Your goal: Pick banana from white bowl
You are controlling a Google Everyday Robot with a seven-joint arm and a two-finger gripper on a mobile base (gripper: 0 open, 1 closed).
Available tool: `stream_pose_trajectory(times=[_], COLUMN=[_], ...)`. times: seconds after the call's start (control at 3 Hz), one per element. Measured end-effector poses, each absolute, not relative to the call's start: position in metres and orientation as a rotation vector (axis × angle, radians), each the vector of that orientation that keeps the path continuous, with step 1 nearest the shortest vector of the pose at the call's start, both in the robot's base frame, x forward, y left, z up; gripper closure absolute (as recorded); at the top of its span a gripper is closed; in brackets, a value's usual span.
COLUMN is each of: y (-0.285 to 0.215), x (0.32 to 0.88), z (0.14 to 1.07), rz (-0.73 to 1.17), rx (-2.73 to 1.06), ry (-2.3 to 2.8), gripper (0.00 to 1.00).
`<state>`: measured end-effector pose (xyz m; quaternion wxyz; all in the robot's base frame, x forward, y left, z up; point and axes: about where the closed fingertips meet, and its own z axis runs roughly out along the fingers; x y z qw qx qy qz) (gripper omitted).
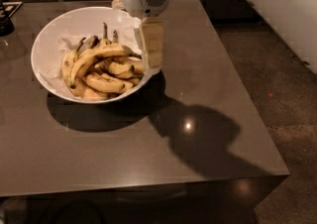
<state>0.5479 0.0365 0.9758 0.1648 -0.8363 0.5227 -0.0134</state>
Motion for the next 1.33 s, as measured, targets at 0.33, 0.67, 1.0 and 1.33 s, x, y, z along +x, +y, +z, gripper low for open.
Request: stream_pose_trajectory(times=[0.33, 0.67, 1.0, 1.33], y=[0.058, 0.073, 0.087, 0.098], x=[0.562, 0.572, 0.58, 0.588], z=[0.968, 0.959, 0.952, 0.944], rz=[-0.041, -0.031, -0.02, -0.01], rx=[-2.421, -2.448, -2.484, -2.517], ry=[1.473, 1.468, 1.444, 1.421], gripper=[0.14, 0.21, 0.27, 0.39])
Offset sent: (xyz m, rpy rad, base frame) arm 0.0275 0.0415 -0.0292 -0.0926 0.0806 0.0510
